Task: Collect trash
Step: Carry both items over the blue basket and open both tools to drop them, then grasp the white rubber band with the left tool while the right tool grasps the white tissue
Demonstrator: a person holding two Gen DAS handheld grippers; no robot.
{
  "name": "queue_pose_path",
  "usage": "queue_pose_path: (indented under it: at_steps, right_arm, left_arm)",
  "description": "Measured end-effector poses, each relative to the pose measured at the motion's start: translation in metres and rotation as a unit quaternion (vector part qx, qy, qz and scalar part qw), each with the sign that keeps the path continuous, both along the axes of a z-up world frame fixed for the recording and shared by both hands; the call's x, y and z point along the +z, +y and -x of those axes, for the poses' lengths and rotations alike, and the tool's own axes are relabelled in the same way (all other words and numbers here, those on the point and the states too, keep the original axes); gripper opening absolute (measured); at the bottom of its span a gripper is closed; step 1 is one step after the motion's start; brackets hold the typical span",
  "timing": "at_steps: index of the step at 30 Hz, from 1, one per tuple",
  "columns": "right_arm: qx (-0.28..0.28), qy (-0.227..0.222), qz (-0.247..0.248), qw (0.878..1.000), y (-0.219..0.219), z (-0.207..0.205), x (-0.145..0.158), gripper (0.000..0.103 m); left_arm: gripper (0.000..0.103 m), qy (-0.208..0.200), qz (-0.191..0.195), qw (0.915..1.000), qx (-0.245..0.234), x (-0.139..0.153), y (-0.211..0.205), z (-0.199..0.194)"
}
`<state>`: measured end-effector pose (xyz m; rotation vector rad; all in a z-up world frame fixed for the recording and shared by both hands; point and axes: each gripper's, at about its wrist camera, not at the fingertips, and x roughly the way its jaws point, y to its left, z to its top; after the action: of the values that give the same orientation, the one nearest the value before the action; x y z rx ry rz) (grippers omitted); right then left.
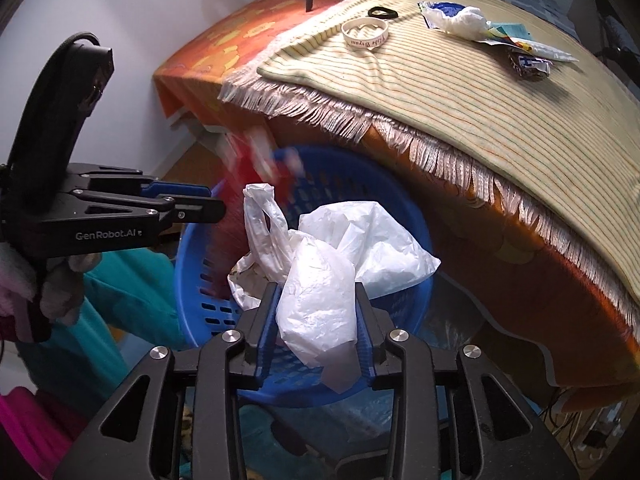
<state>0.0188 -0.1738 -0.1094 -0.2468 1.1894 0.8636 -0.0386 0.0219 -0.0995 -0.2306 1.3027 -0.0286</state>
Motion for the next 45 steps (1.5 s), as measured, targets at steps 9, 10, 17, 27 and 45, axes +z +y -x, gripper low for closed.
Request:
queue_pose_path:
  at_steps: [9,10,17,27,45]
  right_arm:
    - [-0.014,-0.002,0.009,1.000,0.000,-0.003,-0.008,0.054]
    - [-0.017,-0.002,0.009,1.000,0.000,-0.004,-0.008,0.055]
    - [-0.034,0.003,0.005,0.999,-0.006,-0.007,-0.008,0.057]
    - [-0.071,-0.010,-0.007,0.997,-0.018,-0.018,0.008,0.062]
    - [-0.125,-0.067,-0.050,0.989,-0.031,-0.076,0.066,0.066]
  left_arm:
    - [0.042,-0.001,-0.008,1.0000,0.003,-0.002,0.000,-0.003]
    - [0.042,-0.001,-0.008,1.0000,0.003,-0.002,-0.001,-0.003]
    - [0.052,-0.001,-0.008,0.9999,0.007,-0.002,-0.001,-0.005]
    - [0.055,-0.022,0.002,0.9997,0.005,0.012,-0.003,-0.014]
    - [0.055,-0.086,0.005,0.9962,0.012,0.063,0.020,-0.091]
